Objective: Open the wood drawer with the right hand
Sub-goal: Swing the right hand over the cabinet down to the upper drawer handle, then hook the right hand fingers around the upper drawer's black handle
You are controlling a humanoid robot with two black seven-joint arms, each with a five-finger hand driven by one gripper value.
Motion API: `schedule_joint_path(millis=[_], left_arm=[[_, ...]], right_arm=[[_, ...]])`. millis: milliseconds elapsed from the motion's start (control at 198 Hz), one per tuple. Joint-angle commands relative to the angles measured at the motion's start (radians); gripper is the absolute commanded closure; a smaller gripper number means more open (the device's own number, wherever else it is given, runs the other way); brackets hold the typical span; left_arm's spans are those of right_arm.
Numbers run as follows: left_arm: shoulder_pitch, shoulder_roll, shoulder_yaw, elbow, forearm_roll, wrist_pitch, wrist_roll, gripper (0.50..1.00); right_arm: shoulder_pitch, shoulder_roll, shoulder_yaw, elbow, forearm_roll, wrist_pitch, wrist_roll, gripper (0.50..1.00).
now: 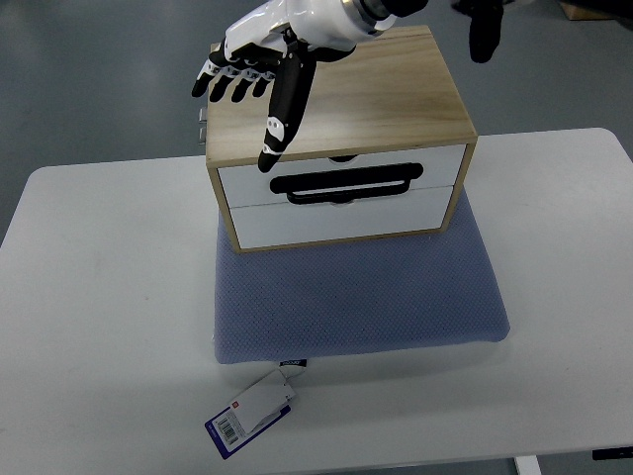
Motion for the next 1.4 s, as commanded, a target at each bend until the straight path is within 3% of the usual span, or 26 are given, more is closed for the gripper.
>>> schedule_joint_path(millis=[0, 61, 233, 283, 288, 329, 379, 405, 511, 1396], left_arm=[[0.000, 0.000, -0.001, 0.003, -0.002, 0.000, 0.000, 0.500], [0.000, 0.000, -0.001, 0.003, -0.002, 0.000, 0.000, 0.500], [0.000, 0.000, 0.001, 0.009, -0.003, 0.002, 0.000, 0.500], [0.000, 0.000, 0.001, 0.009, -0.003, 0.002, 0.000, 0.500], [0.000, 0.000, -0.001, 0.011, -0.003, 0.002, 0.000, 0.500], [0.000, 0.000, -0.001, 0.011, -0.003, 0.002, 0.000, 0.500], [0.000, 0.000, -0.001, 0.011, -0.003, 0.002, 0.000, 0.500], [0.000, 0.000, -0.001, 0.011, -0.003, 0.002, 0.000, 0.500], [0.000, 0.000, -0.001, 0.011, -0.003, 0.002, 0.000, 0.500], [0.000, 0.000, -0.001, 0.012, -0.003, 0.002, 0.000, 0.500]], right_arm=[[-0.001, 0.046, -0.036, 0.047, 0.025, -0.012, -0.045, 0.556], [-0.002, 0.049, -0.039, 0.048, 0.028, -0.014, -0.049, 0.556], [-0.041, 0.100, -0.085, 0.059, 0.068, -0.080, -0.171, 0.556], [-0.041, 0.100, -0.085, 0.059, 0.068, -0.080, -0.171, 0.556], [-0.041, 0.100, -0.099, 0.060, 0.083, -0.095, -0.204, 0.556], [-0.041, 0.098, -0.108, 0.062, 0.097, -0.107, -0.232, 0.556], [-0.041, 0.098, -0.108, 0.062, 0.097, -0.108, -0.232, 0.556], [-0.042, 0.095, -0.116, 0.073, 0.128, -0.134, -0.272, 0.556], [-0.042, 0.094, -0.117, 0.080, 0.146, -0.161, -0.307, 0.554], [-0.065, 0.090, -0.193, 0.070, 0.040, -0.169, -0.320, 0.556]])
